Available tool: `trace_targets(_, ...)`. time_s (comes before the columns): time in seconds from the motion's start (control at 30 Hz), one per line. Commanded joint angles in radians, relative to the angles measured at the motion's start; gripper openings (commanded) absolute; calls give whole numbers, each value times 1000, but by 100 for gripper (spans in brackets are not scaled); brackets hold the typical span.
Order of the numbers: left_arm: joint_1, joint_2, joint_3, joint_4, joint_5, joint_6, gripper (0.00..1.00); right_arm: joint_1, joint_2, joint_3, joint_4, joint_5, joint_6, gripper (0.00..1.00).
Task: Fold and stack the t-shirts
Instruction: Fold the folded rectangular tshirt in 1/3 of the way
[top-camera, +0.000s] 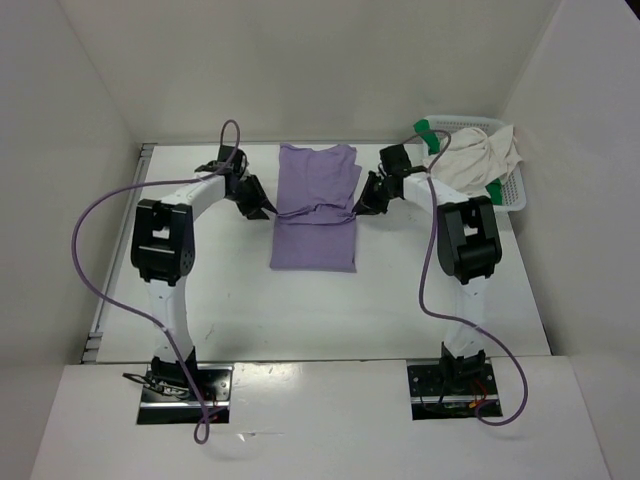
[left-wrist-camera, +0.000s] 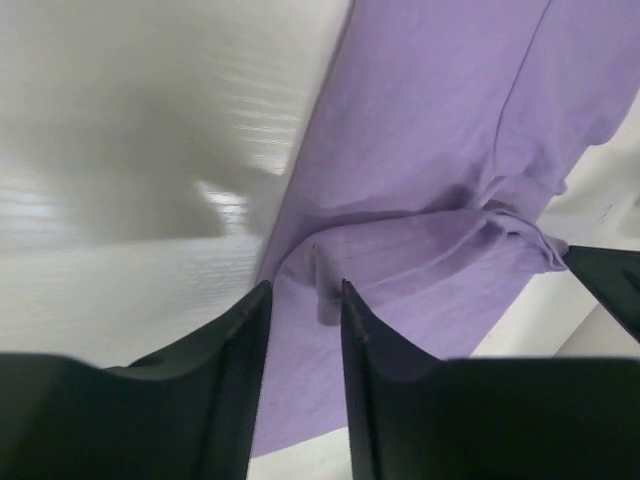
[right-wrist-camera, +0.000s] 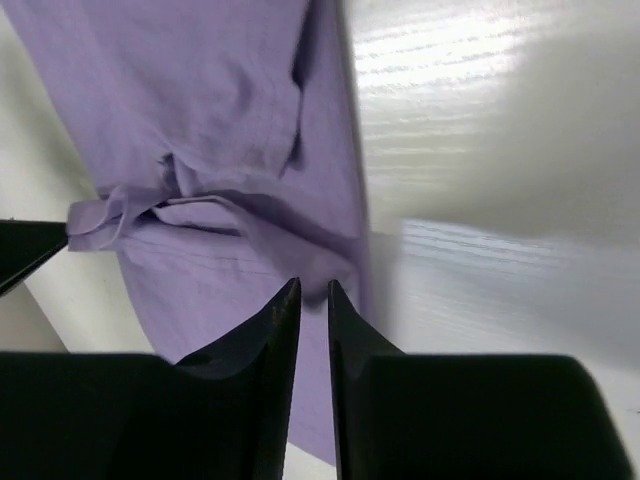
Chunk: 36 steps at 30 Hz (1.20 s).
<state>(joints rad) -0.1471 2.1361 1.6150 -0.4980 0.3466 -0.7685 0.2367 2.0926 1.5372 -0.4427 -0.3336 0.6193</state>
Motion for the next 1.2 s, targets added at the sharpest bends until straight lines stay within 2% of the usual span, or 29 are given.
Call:
trace_targets(0.0, 24, -122, -6, 59, -23, -14, 43, -10, -25, 93, -2, 16, -36, 23)
trace_targets(0.1, 24, -247, -19, 59, -32, 0, 45, -10, -98, 91, -11, 57, -55, 32)
trace_targets(0.23, -43, -366, -225, 137, 14, -24, 42, 61, -187, 17, -21, 135, -64, 38)
trace_targets(0.27, -58, -380, -330, 159, 29, -38, 40, 79, -213, 6, -21, 160, -64, 38)
trace_targets(0.37, -117, -391, -447, 237, 42, -63, 34, 159, -192, -29, 7, 153, -76, 13)
trace_targets(0.4, -126, -381, -484, 237, 42, -63, 32, 176, -172, -29, 16, 130, -76, 2)
trace_targets(0.43, -137, -381, -497, 249, 51, -63, 31, 191, -146, -14, 16, 117, -76, 0)
trace_targets(0.73, -137, -303, -517, 200, 22, -9, 31, 243, 153, 314, -74, 45, -116, 1)
trace_targets(0.97, -137, -401, -531, 113, 9, 17, 31, 216, 339, 546, -80, 45, -64, 1)
trace_targets(1.1, -115, -499, -547, 82, 0, 28, 38, 216, 382, 669, -126, 8, -52, 0)
trace_targets(1.17, -83, -525, -589, 82, 0, 28, 46, 216, 339, 617, -126, -2, -64, 3)
